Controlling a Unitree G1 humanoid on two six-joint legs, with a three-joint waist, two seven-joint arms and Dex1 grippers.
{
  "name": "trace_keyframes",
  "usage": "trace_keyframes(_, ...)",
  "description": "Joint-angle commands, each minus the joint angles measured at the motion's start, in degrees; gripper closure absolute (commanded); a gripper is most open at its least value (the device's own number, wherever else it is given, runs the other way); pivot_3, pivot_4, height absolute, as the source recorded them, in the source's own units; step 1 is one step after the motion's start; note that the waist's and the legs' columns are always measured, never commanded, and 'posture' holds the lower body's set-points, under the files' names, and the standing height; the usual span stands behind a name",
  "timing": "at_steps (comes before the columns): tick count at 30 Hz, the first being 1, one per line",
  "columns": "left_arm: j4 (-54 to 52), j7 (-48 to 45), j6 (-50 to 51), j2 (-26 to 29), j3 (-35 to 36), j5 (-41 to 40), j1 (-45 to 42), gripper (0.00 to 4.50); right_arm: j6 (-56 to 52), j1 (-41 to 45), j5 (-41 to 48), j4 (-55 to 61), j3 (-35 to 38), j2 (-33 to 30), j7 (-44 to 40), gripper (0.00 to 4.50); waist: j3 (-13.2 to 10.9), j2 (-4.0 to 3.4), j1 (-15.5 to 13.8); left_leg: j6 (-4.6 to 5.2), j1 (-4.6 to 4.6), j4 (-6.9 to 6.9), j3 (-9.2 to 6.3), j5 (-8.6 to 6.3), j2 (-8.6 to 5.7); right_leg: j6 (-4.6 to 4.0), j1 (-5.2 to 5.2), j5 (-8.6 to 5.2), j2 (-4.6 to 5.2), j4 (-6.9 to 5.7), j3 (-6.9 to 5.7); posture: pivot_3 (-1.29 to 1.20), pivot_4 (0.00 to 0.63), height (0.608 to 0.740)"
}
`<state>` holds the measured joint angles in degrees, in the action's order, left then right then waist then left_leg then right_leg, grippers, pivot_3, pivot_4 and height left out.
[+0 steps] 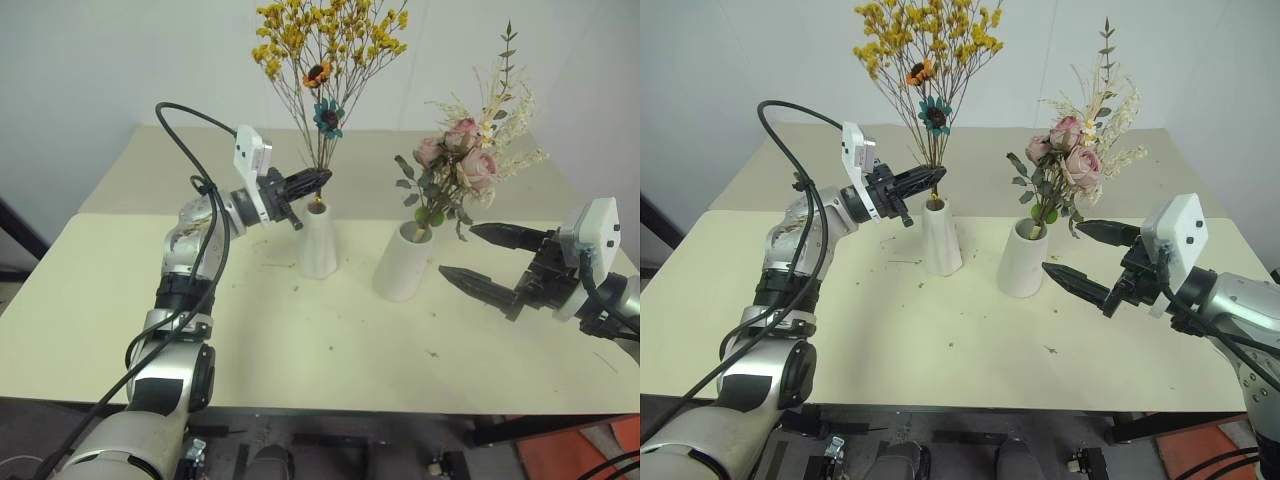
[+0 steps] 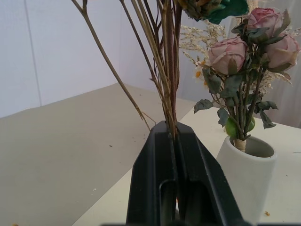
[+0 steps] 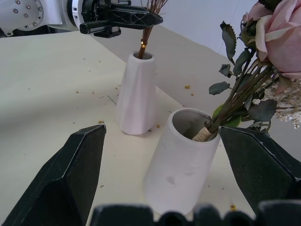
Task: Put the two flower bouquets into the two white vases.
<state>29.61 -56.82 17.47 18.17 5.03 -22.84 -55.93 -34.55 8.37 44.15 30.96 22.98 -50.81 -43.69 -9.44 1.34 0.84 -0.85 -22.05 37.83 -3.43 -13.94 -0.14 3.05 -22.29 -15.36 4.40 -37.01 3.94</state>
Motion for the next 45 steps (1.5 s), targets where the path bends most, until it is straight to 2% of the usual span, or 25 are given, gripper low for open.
trace_keyframes(1, -3.07, 0.51, -0.49, 0.01, 0.30, -0.52, 0.43, 4.49, 0.40, 0.34, 1.03, 1.52, 1.86, -0.16, -0.02, 0.00, 0.00, 0.00, 0.01, 0.00, 0.01, 0.00, 0.00, 0.00, 0.00, 0.00, 0.00, 0.00, 0.00, -0.01, 0.00, 0.00, 0.150, 0.740)
trace_keyframes(23, -7.50, 2.40, 1.30, 0.06, -0.72, -0.70, 5.02, 4.49, 0.43, 0.41, 1.04, 1.52, 1.71, -0.14, -0.05, 0.00, 0.00, 0.00, -0.03, 0.00, 0.01, 0.00, 0.00, 0.00, 0.00, 0.00, 0.00, 0.00, 0.00, 0.00, 0.00, 0.00, 0.150, 0.740)
trace_keyframes(26, -8.65, 2.39, 2.23, 0.38, -0.59, -0.96, 5.49, 3.82, 0.44, 0.33, 1.06, 1.60, 1.74, -0.11, -0.05, 0.00, 0.00, 0.00, 0.00, 0.00, -0.01, 0.00, 0.00, 0.00, 0.00, 0.00, 0.00, 0.00, 0.00, 0.02, 0.00, 0.00, 0.150, 0.740)
trace_keyframes(38, -13.01, 3.40, 5.10, 1.83, 0.42, -1.59, 6.78, 0.04, 0.80, 0.98, 0.64, 0.79, 1.02, -0.10, -0.43, 0.00, 0.00, 0.00, 0.00, 0.00, 0.01, 0.00, 0.00, 0.00, 0.01, 0.00, 0.01, 0.00, 0.00, 0.02, 0.00, 0.00, 0.150, 0.740)
trace_keyframes(45, -21.64, 2.61, 10.64, 7.51, 1.33, -4.21, 11.55, 0.04, 0.77, 0.55, 0.66, 0.92, 1.50, -0.24, -0.66, 0.00, 0.01, -0.01, 0.31, 0.00, 0.04, 0.00, 0.00, 0.00, 0.05, 0.00, 0.01, 0.00, -0.02, 0.00, 0.01, 0.00, 0.150, 0.740)
